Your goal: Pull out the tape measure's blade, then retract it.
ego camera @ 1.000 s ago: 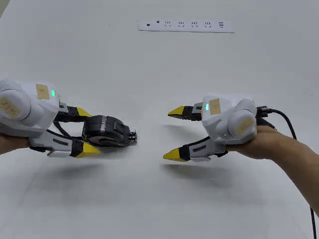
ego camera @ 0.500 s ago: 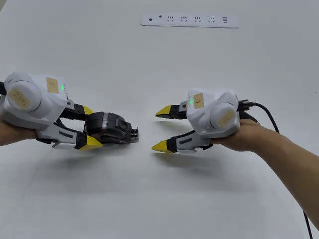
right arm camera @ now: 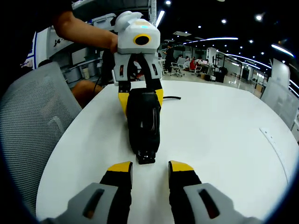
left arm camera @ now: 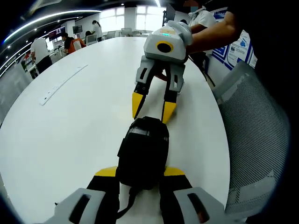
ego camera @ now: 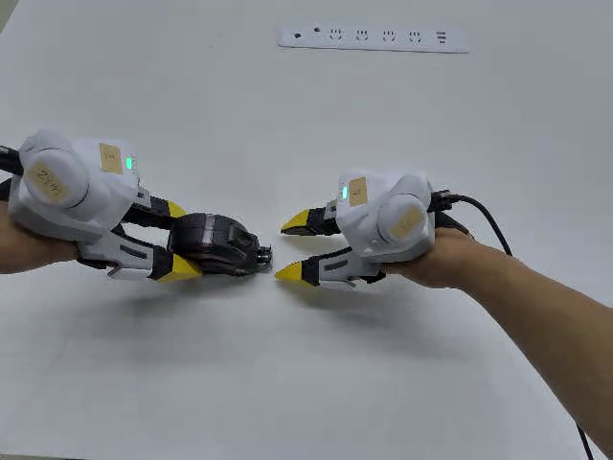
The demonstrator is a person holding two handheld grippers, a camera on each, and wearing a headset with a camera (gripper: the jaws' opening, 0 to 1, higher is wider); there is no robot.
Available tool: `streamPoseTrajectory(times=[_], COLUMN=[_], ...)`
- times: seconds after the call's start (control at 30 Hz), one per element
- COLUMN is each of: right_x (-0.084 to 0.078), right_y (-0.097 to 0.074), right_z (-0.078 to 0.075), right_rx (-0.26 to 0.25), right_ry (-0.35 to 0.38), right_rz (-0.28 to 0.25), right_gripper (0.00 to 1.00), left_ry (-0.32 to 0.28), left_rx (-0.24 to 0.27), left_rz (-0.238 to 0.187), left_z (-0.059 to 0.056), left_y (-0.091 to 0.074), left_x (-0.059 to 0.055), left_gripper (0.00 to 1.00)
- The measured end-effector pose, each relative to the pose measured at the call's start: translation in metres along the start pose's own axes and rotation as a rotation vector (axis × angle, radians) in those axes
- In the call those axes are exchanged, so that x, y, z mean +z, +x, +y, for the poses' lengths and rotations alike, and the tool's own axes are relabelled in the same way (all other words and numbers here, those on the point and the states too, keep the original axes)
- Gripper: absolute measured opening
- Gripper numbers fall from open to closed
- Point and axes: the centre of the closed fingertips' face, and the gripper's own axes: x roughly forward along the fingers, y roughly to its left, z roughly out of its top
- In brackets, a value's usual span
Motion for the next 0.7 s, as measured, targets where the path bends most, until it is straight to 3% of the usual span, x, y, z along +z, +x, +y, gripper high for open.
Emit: streamPoseTrajectory(times=[0.57,0.7], right_x=[0.003,0.004], right_y=[0.015,0.015], right_z=[0.007,0.005], right_rx=[0.034,0.018], right_ry=[-0.002,-0.012], right_rz=[0.002,0.003], right_gripper=[0.15,0.14], left_ry=[0.007,0.002], left_rx=[0.009,0.007], left_rz=[0.003,0.0], left_z=[0.0,0.0], left_y=[0.0,0.0], left_x=[0.0,0.0], left_gripper=[0.28,0.28])
